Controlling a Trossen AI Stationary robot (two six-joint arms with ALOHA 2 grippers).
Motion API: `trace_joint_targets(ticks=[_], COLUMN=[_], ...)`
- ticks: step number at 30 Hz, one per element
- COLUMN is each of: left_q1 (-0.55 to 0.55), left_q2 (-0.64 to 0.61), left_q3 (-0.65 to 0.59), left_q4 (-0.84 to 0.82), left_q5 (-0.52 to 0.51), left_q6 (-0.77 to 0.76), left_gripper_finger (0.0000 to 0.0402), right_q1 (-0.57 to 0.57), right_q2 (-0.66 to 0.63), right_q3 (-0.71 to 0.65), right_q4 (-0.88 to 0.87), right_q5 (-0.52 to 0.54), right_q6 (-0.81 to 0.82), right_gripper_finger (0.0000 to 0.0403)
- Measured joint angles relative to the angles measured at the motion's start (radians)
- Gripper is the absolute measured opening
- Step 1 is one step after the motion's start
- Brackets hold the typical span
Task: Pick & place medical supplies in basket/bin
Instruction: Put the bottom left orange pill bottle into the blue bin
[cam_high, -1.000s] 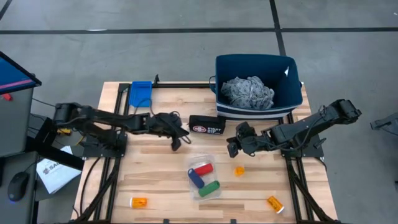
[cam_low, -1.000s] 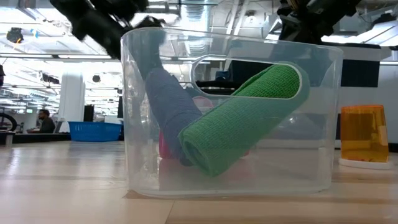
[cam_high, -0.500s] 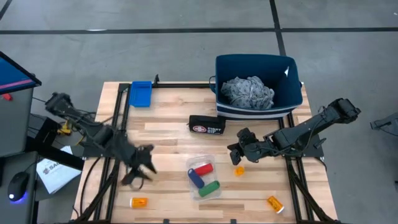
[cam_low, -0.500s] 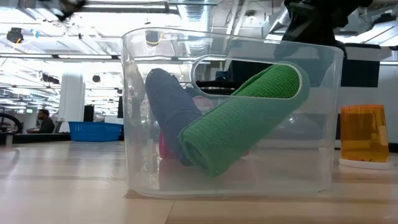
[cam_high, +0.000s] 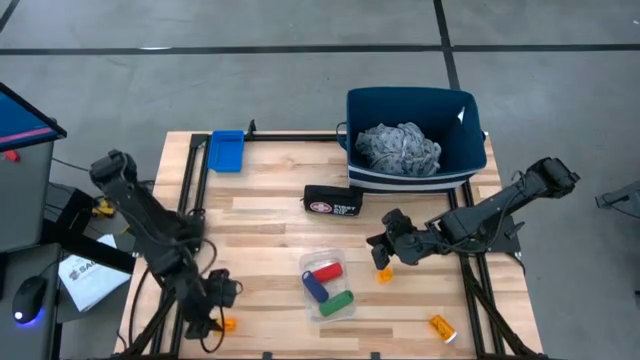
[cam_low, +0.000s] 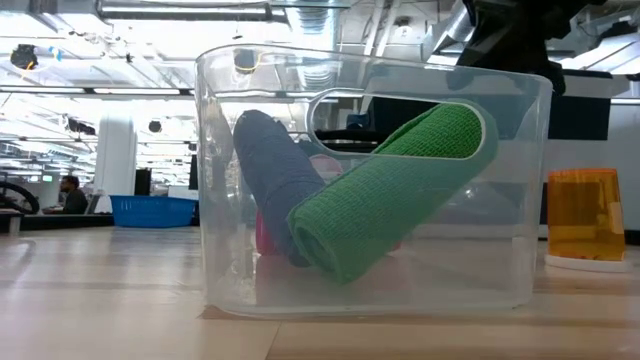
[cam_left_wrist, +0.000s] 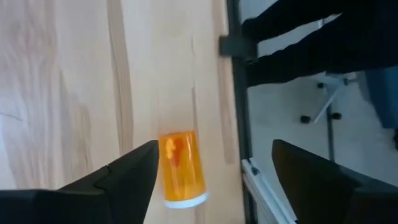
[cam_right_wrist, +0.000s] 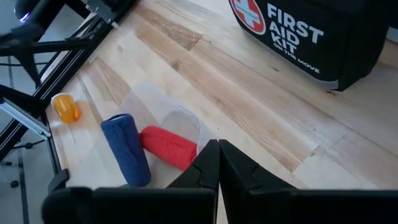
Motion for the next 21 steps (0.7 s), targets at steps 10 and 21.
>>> trace_joint_targets(ticks=[10,21], left_q1=[-0.018,-0.051], left_q2=[0.195,0.279], left_q3=[0.0,0.0], left_q4=[0.012,0.05], left_q5=[0.007,0.005], left_q6=[-0.001,-0.073], left_gripper_finger=[0.0308,0.0308], right_q1=[0.001,0.014], right_q2=[0.0,0.0], right_q3=[0.0,0.0], right_q4=[0.0,-0.004], right_q5=[0.0,0.007], right_q6=[0.001,-0.009], right_gripper_finger=[0.0,0.0])
